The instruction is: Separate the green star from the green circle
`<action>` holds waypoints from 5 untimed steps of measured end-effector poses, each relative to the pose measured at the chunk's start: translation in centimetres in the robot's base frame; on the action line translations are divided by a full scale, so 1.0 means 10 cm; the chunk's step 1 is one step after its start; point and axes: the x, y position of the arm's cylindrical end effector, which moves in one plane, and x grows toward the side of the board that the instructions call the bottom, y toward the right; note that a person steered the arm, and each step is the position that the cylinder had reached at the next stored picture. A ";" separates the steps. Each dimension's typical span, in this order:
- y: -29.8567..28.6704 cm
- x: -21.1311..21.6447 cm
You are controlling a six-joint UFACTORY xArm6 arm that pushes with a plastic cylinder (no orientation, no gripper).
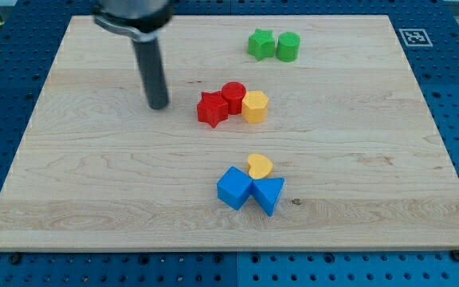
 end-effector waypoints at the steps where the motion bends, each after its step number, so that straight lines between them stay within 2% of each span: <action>1: -0.14 -0.78; 2: 0.17 -1.54; 3: 0.79 -1.89; 4: 1.55 -1.82; 5: 2.05 -1.54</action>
